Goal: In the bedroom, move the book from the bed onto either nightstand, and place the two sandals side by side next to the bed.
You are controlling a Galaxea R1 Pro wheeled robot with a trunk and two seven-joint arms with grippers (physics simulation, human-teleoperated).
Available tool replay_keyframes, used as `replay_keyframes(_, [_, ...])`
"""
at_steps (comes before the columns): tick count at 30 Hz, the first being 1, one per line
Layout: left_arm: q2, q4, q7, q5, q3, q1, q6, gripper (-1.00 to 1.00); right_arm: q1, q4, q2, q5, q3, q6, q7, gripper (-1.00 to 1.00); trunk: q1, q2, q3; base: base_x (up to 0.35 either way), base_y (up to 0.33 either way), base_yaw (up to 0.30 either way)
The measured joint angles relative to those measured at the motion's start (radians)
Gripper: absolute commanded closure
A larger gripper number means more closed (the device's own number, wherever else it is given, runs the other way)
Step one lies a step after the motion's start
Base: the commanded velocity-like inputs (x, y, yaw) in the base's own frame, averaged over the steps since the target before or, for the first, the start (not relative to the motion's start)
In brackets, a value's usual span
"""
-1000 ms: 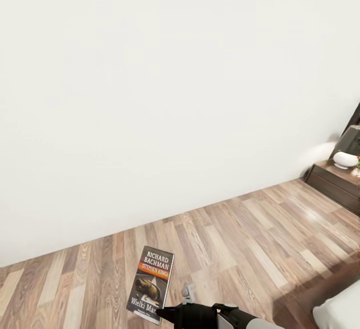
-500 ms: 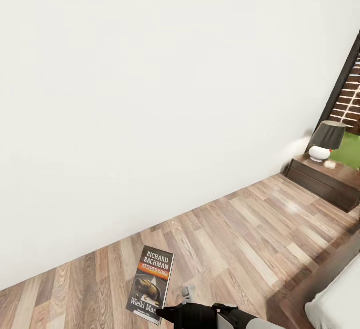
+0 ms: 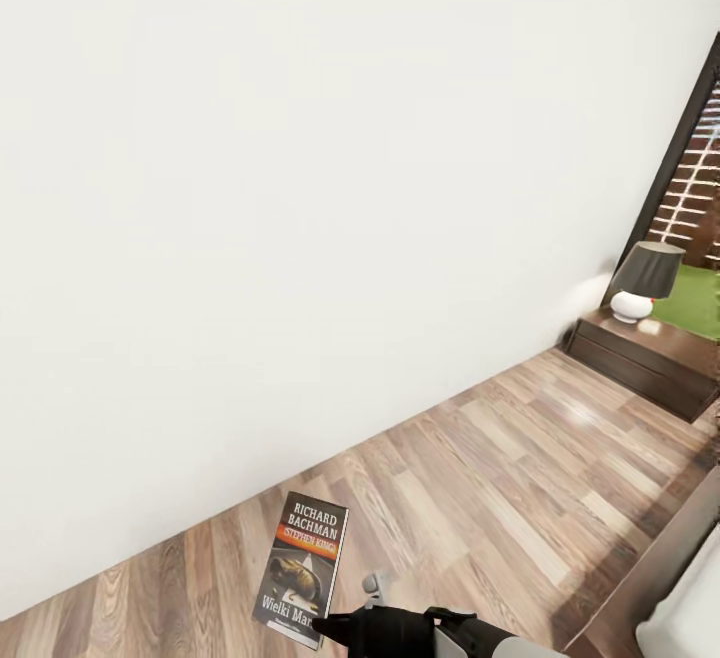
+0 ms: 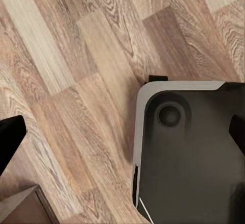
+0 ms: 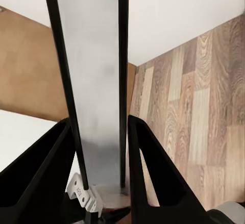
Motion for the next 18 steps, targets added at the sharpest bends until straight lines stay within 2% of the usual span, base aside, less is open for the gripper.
replay_keyframes(12, [0.000,0.000,0.000,0.000,0.000,0.000,-0.001,-1.00,0.000,0.000,0.000,0.001,-0.001,0.000,0.001,1.00,0.000,0.000,0.007,0.235,0.218,-0.251])
replay_keyframes(18, [0.000,0.000,0.000,0.000,-0.001,0.000,-0.006,-1.00,0.000,0.001,0.000,0.001,-0.001,0.000,0.001,1.00,0.000,0.000,0.011,0.176,0.116,-0.272])
